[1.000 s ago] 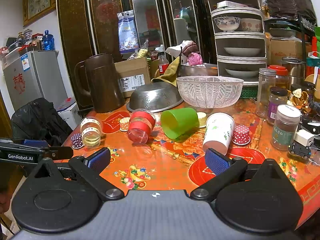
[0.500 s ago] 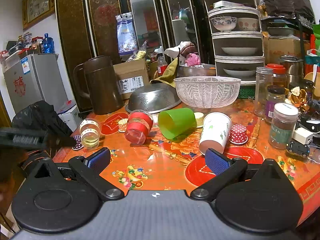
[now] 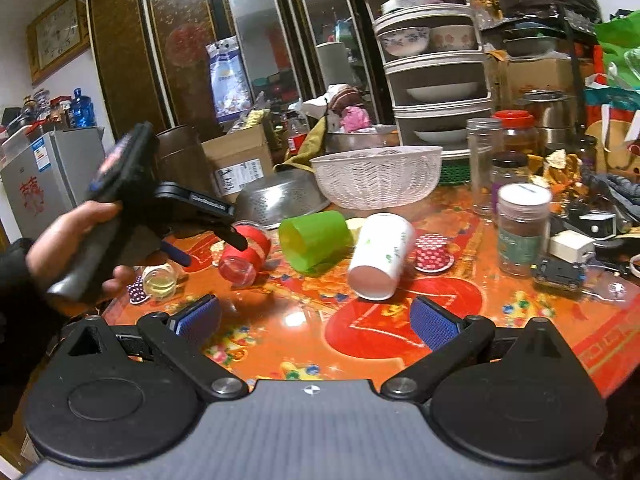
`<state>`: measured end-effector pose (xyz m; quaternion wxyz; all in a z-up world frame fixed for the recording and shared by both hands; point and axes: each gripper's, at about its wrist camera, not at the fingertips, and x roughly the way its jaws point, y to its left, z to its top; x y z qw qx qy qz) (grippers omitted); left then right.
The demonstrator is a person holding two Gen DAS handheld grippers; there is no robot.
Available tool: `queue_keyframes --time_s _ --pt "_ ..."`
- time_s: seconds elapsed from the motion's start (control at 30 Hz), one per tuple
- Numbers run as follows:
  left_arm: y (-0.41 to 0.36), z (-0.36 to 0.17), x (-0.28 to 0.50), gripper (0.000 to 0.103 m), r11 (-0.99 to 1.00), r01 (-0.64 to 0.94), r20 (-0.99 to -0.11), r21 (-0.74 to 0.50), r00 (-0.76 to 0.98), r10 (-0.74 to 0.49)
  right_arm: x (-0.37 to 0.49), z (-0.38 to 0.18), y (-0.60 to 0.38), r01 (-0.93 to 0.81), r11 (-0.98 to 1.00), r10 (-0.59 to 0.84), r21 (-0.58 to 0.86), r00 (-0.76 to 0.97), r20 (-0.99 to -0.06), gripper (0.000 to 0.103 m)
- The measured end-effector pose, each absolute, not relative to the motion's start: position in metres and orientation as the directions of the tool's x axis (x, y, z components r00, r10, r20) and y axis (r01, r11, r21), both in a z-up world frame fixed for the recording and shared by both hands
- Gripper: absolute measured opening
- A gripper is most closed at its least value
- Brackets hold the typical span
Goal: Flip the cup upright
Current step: 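Move the left tool to the red-banded clear cup and close on it, then lift the red-banded cup with the left tool toward the right tool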
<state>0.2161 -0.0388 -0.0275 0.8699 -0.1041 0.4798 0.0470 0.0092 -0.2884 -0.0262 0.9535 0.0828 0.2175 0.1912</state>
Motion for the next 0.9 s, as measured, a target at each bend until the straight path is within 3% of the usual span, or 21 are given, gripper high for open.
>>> queue_keyframes --time_s 0.33,0.43,0.5,0.9 --pt "-0.046 -0.052 0.247 0.086 0.969 -0.24 -0.881 -0.063 0.469 0.058 0.012 -0.036 -0.318 -0.285 0.916 0.381 0.284 0.84 -0.386 0.102" --pt "-0.051 -0.055 0.25 0.074 0.97 -0.24 -0.885 -0.038 0.459 0.079 0.011 -0.039 -0.321 -0.285 0.913 0.385 0.291 0.839 -0.386 0.102" --pt "-0.052 -0.054 0.248 0.059 0.969 -0.245 -0.883 -0.028 0.46 0.091 0.011 -0.04 -0.323 -0.286 0.911 0.388 0.296 0.837 -0.385 0.102" --pt "-0.06 0.016 0.121 0.059 0.997 -0.069 -0.809 0.034 0.584 0.068 0.005 -0.052 -0.325 -0.288 0.9 0.41 0.328 0.816 -0.408 0.102"
